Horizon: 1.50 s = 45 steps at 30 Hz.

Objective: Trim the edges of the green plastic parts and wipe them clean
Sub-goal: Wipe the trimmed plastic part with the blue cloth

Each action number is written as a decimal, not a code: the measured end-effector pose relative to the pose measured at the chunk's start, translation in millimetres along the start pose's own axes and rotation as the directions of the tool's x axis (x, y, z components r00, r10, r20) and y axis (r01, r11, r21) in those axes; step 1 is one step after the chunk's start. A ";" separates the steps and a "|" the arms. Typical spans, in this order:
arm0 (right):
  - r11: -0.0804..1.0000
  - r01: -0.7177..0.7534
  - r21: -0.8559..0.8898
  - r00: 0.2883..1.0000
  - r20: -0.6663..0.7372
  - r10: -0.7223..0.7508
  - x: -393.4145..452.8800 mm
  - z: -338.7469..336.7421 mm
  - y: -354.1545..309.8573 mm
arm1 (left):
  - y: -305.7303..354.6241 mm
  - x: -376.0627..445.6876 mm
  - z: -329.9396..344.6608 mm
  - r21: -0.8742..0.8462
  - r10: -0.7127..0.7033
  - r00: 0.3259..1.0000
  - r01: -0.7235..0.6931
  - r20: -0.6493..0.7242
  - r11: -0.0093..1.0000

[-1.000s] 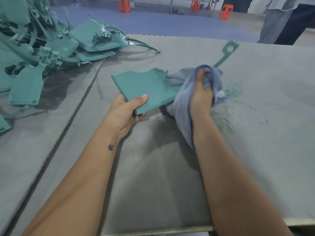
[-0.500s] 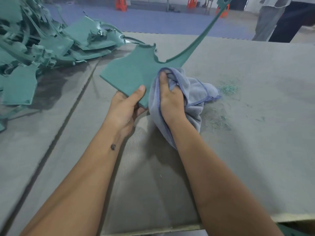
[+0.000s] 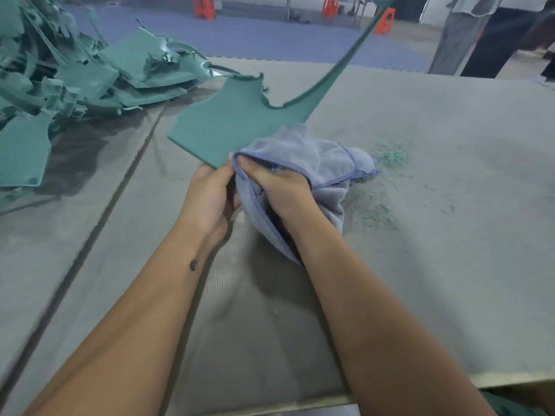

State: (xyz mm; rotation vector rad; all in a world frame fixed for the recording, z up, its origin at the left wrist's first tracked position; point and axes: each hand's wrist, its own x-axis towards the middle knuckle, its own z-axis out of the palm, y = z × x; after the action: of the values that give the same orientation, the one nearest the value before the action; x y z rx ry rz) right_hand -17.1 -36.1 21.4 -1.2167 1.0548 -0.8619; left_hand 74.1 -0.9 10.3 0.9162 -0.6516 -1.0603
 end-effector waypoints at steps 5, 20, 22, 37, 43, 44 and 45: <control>0.978 0.159 -0.134 0.962 -0.202 -0.184 6.8 -3.5 -7.0 | 0.7 2.2 -2.4 -0.013 -0.100 0.992 0.101 0.077 0.995; 0.920 0.307 0.242 0.938 -0.241 -0.250 5.2 0.5 -2.4 | -11.6 -7.2 8.1 0.231 0.059 0.998 -0.051 -0.024 0.972; 0.901 0.347 0.262 0.905 -0.348 -0.247 5.1 -0.5 -3.9 | -12.5 -8.1 8.2 0.228 0.029 1.000 -0.029 0.002 0.973; 0.992 0.128 0.004 0.941 -0.316 -0.120 12.0 -35.5 -10.6 | 23.1 0.8 -18.2 0.196 0.198 0.957 -0.156 -0.214 0.968; 0.987 0.071 -0.146 0.996 -0.047 -0.079 3.1 -30.5 -15.9 | 13.9 3.5 -31.9 0.721 0.595 0.799 -0.462 0.087 0.516; 0.984 0.074 -0.159 0.997 -0.007 -0.076 3.8 -31.6 -18.0 | 10.2 5.3 -31.9 0.758 0.619 0.763 -0.512 0.185 0.404; 0.980 0.086 -0.179 0.996 0.034 -0.081 2.6 -33.1 -20.2 | 6.7 6.6 -31.6 0.778 0.616 0.741 -0.544 0.269 0.315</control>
State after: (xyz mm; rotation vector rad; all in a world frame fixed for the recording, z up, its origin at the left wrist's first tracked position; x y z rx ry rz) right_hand -47.3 -51.9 40.1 -1.4295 1.0844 -0.8255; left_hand 105.4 4.2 1.0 1.3606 -1.3619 0.0482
